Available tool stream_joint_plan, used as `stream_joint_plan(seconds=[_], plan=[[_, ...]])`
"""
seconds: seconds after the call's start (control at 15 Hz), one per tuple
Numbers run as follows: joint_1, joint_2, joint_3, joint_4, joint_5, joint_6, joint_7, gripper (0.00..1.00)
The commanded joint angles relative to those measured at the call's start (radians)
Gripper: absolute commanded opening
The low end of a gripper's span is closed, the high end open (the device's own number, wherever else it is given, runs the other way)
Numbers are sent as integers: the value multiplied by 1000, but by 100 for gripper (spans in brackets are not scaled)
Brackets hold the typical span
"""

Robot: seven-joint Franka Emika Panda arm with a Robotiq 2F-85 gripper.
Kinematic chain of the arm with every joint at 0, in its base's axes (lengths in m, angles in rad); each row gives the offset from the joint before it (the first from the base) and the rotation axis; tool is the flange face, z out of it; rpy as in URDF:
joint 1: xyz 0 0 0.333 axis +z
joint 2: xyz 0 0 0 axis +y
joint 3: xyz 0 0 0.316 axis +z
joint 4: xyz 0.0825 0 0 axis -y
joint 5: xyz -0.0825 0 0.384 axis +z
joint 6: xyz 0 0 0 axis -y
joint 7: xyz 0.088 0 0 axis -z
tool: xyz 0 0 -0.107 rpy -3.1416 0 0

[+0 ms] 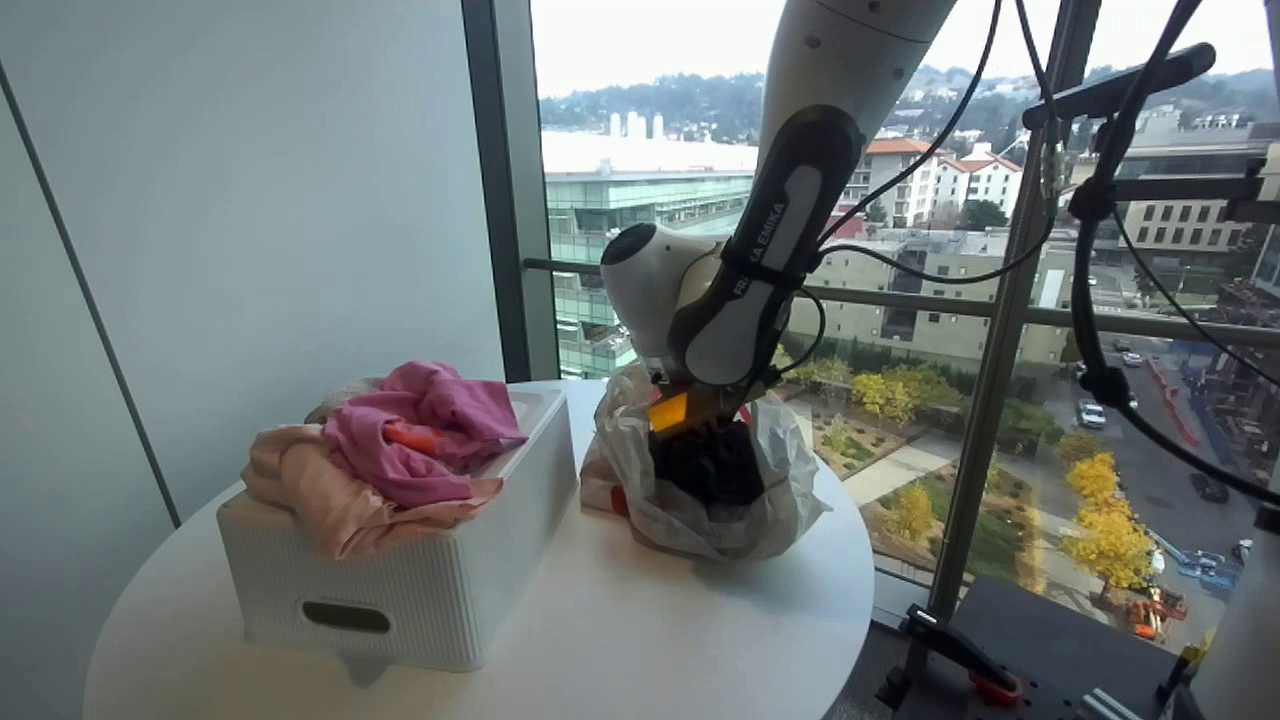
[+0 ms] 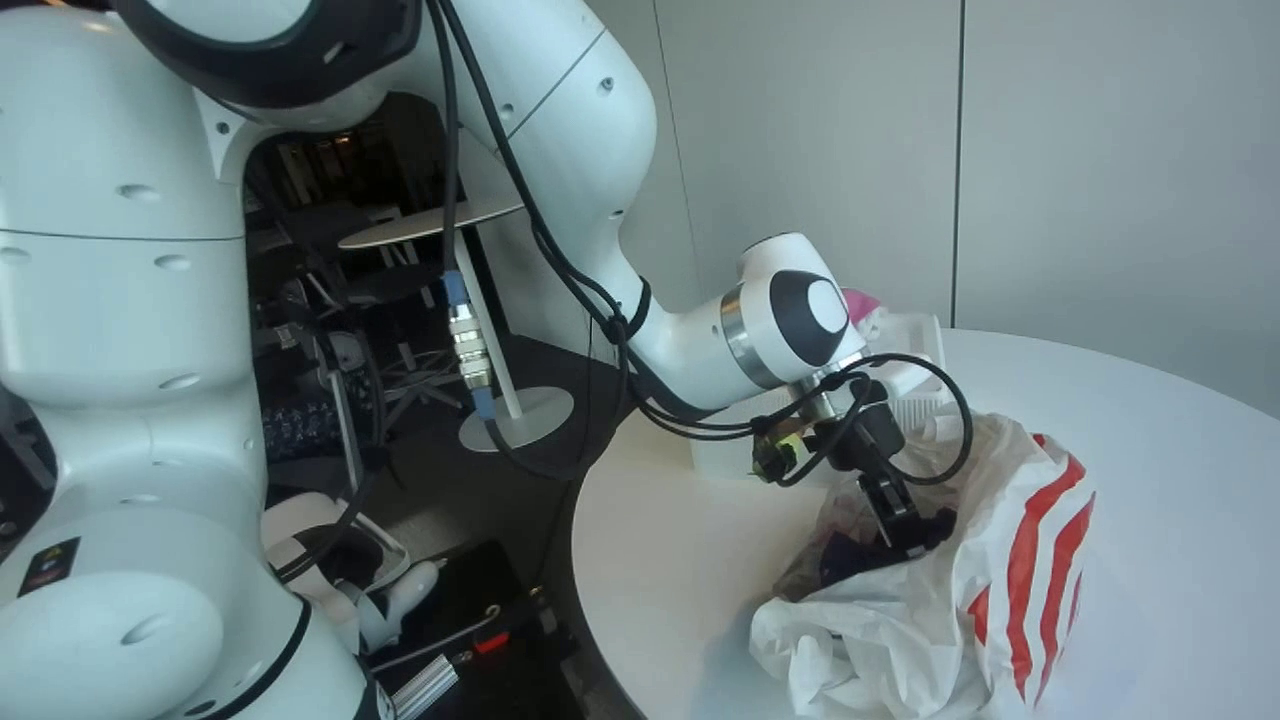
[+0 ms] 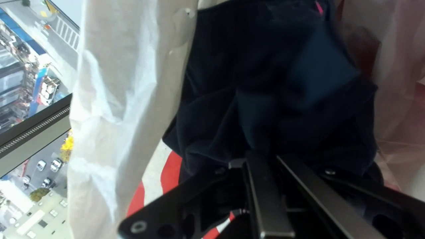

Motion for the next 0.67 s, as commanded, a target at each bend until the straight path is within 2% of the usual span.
stream_joint_plan(seconds=[0.0, 0.27, 0.33, 0.4, 0.6], plan=[[-7, 78, 3, 63, 20, 8, 4, 4], [-1, 110, 2, 81, 51, 10, -8, 4], [8, 100, -2, 81, 50, -9, -4, 31], [10, 86, -2, 75, 51, -14, -11, 32], [35, 8, -19, 39, 14, -66, 20, 55]])
